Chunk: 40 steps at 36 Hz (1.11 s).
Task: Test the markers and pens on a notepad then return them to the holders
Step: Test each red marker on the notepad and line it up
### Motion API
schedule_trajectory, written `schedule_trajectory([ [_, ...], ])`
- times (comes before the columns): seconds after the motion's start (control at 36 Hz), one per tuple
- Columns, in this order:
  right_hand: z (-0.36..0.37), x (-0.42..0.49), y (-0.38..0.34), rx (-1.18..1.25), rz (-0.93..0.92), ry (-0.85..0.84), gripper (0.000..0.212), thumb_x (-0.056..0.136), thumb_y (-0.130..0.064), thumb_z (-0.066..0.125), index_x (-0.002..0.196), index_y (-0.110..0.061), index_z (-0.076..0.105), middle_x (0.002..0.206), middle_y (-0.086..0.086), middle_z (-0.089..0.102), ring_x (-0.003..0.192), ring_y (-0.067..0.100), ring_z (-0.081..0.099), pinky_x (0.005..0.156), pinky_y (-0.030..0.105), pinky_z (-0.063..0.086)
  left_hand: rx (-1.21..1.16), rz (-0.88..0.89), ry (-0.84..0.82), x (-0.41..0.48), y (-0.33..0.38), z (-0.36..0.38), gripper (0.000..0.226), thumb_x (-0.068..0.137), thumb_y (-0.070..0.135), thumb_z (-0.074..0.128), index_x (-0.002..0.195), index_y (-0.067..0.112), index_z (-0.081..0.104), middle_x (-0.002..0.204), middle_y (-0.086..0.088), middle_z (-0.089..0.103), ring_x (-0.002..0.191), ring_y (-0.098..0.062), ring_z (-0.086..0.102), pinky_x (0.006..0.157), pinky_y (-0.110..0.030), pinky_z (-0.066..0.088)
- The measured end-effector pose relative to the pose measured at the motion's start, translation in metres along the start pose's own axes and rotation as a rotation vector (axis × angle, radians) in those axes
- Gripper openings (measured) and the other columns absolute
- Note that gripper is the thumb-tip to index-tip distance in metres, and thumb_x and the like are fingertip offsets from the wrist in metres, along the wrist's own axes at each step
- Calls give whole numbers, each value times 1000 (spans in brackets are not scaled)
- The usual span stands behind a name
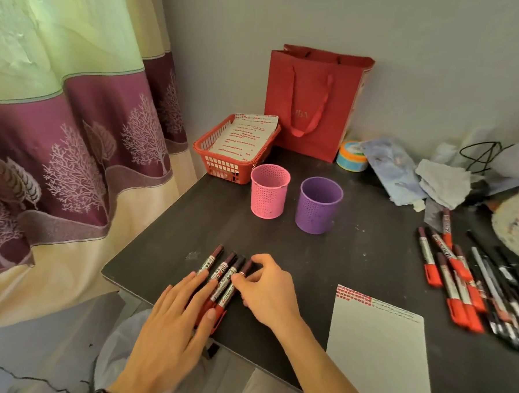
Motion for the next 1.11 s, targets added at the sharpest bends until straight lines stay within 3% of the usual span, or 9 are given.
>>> schedule_trajectory([
  [0.11, -6, -5, -2, 40, 6, -27, 59, 89, -52, 66, 140, -28, 47, 93, -7, 71, 100, 17, 69, 94, 41, 56, 41, 22, 2, 3, 10, -9, 60, 100, 59, 18, 150, 33, 37, 158, 16, 28, 146, -6, 23, 119, -40, 25],
  [0.25, -47, -28, 14, 97, -33, 52, 45, 91, -50, 65, 131, -37, 51, 90, -10, 72, 86, 9, 71, 86, 36, 61, 74, 55, 4, 22, 35, -20, 65, 94, 66, 16, 149, 37, 36, 158, 17, 25, 146, -9, 25, 119, -34, 21],
  [0.36, -113, -68, 51, 198, -96, 234, 20, 89, -43, 69, 106, -49, 59, 86, -19, 72, 76, 6, 72, 75, 30, 62, 68, 144, 1, 50, 74, -17, 63, 92, 73, 16, 147, 47, 31, 157, 23, 21, 145, -6, 26, 116, -31, 21],
  [0.44, -169, -104, 84, 165, -102, 460, 28, 85, -27, 77, 93, -52, 66, 84, -21, 71, 73, 3, 70, 70, 15, 54, 33, 257, -35, 73, 114, -4, 60, 93, 71, 20, 145, 44, 36, 156, 20, 29, 141, -5, 31, 115, -34, 31],
  [0.53, -210, -131, 120, -35, -46, 595, 33, 82, -29, 79, 92, -56, 63, 92, -34, 66, 91, -12, 60, 73, 6, 43, 56, 332, -149, 101, 157, 31, 56, 93, 67, 30, 146, 50, 24, 157, 28, 17, 144, -1, 21, 116, -26, 17],
  [0.64, -228, -150, 161, -328, 24, 533, 38, 78, -45, 80, 104, -61, 58, 120, -37, 50, 117, 1, 49, 96, 25, 41, 77, 480, -287, 130, 230, 82, 54, 97, 60, 37, 147, 48, 23, 157, 21, 21, 144, -6, 23, 115, -27, 19],
  [0.72, -229, -160, 178, -363, -15, 633, 24, 75, -47, 82, 98, -44, 76, 116, -17, 69, 110, 19, 68, 91, 37, 53, 109, 555, -396, 144, 280, 116, 50, 100, 54, 37, 147, 44, 27, 153, 13, 31, 137, -13, 37, 111, -34, 36],
  [0.83, -228, -160, 177, -421, -25, 641, 35, 74, -65, 52, 91, -46, 77, 115, -16, 71, 108, 13, 70, 84, 33, 54, 200, 600, -440, 160, 322, 149, 42, 101, 52, 33, 143, 47, 31, 138, 8, 44, 123, -19, 45, 94, -38, 48],
  [1.11, -225, -156, 192, -466, 3, 531, 43, 72, -72, 53, 103, -51, 72, 122, -22, 67, 115, 8, 65, 87, 30, 54, 124, 398, -461, 189, 330, 171, 15, 94, 54, 47, 105, 44, 43, 99, 11, 46, 89, -16, 58, 79, -39, 52],
])
Point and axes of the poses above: each hand's wrist, its own x-axis towards the middle knuckle, its own z-axis out of the palm, y = z × x, the point moved 6 cm from there along x, towards the middle knuckle
